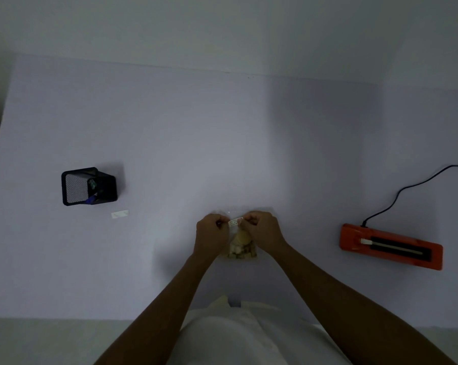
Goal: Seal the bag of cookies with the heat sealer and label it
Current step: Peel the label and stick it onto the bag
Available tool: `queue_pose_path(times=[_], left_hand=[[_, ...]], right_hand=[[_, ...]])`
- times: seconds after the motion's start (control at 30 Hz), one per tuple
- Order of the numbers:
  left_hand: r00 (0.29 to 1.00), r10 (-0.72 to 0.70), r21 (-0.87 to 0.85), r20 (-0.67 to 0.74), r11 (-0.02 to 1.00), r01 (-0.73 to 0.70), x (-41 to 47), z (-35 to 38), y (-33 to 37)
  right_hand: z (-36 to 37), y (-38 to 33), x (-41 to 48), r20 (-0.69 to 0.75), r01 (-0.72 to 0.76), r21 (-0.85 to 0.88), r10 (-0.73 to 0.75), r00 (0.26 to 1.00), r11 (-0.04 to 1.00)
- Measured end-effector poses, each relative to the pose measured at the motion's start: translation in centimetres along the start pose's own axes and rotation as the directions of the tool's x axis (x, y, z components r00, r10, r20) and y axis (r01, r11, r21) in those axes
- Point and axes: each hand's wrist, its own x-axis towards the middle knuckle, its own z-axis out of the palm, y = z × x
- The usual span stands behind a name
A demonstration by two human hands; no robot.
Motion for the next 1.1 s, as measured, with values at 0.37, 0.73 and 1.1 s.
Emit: queue_pose_path(times=[0.37,0.73,1.1], left_hand=[[0.998,0.042,0.056,0.047,0.997,-0.044,-0.1,-0.4,0.0],[0.997,0.034,0.033,0.064,0.999,-0.036,0.1,0.0,-0.8],[0.999,0.027,0.012,0.045,1.0,-0.028,0.2,0.4,-1.3]], right_hand=[[0.6,0.2,0.0,-0.044,0.032,-0.085,-0.036,0.998,0.996],[1.0,-0.3,0.2,-0.038,-0.001,-0.121,-0.004,0.999,0.993],[2.0,-0.3,0.1,-0.052,-0.004,-0.154,-0.004,0.999,0.988]])
